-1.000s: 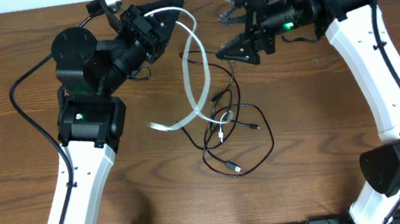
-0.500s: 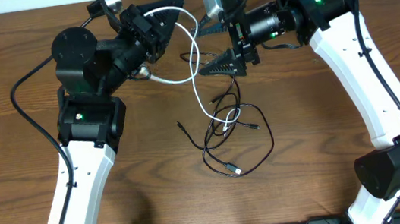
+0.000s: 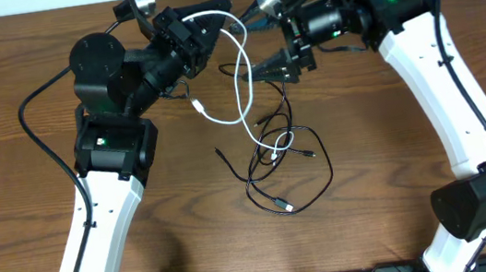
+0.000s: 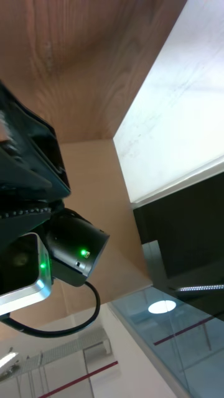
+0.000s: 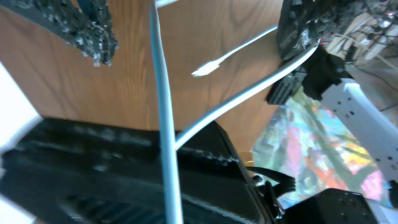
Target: Untangle cables
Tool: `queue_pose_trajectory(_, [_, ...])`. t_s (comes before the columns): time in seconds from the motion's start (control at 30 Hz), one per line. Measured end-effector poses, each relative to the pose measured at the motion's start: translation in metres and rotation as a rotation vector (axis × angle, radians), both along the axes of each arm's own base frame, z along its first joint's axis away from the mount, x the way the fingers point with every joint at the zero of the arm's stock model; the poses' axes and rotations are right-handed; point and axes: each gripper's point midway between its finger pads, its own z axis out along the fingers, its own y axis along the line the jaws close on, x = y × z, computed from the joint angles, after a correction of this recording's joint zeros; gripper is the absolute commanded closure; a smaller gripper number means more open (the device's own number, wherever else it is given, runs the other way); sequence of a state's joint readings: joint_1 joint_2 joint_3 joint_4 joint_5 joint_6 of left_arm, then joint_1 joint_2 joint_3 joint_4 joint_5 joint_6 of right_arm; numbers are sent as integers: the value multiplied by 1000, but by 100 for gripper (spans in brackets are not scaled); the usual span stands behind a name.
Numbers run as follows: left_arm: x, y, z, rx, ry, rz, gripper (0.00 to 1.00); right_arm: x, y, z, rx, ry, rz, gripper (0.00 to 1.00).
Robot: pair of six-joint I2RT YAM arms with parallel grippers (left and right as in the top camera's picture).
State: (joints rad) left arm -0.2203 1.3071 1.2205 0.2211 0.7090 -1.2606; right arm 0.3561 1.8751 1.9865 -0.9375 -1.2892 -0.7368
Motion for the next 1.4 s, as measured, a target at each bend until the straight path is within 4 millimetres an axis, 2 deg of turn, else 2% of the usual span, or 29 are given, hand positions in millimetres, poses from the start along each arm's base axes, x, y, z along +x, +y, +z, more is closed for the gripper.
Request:
queue_pose_trajectory(0.13, [1, 3, 0, 0, -1, 8, 93, -1, 3, -5, -10, 42, 4, 30])
queue_pose_trajectory(0.27, [5, 9, 0, 1, 0, 25, 92, 5, -8, -8, -18, 87, -22, 29])
queue_pose_trajectory(0.47, [14, 13, -8, 4, 20, 44, 93, 2, -17, 5, 56, 120, 18, 25])
queue_pose_trajectory(0.67, [32, 7, -38, 2, 111, 30, 93, -14, -1, 8, 67, 126, 77, 15])
queue_pose_trajectory(0.77, [32, 5, -42, 2, 125, 18, 92, -15, 6, 2, 34, 115, 69, 14])
queue_pose_trajectory(0.93, [29, 3, -41, 5, 117, -2, 92, -2, 5, -11, -40, 119, -13, 16])
queue_pose_trajectory(1.2, [24, 0, -40, 21, 97, -49, 93, 37, -22, -27, -138, 158, -206, 12])
queue_pose_trajectory(1.27, [23, 0, -40, 21, 97, -57, 93, 39, -23, -27, -139, 160, -216, 7])
queue_pose_trajectory(1.4, [23, 0, -40, 22, 95, -55, 92, 37, -16, -25, -133, 148, -204, 4])
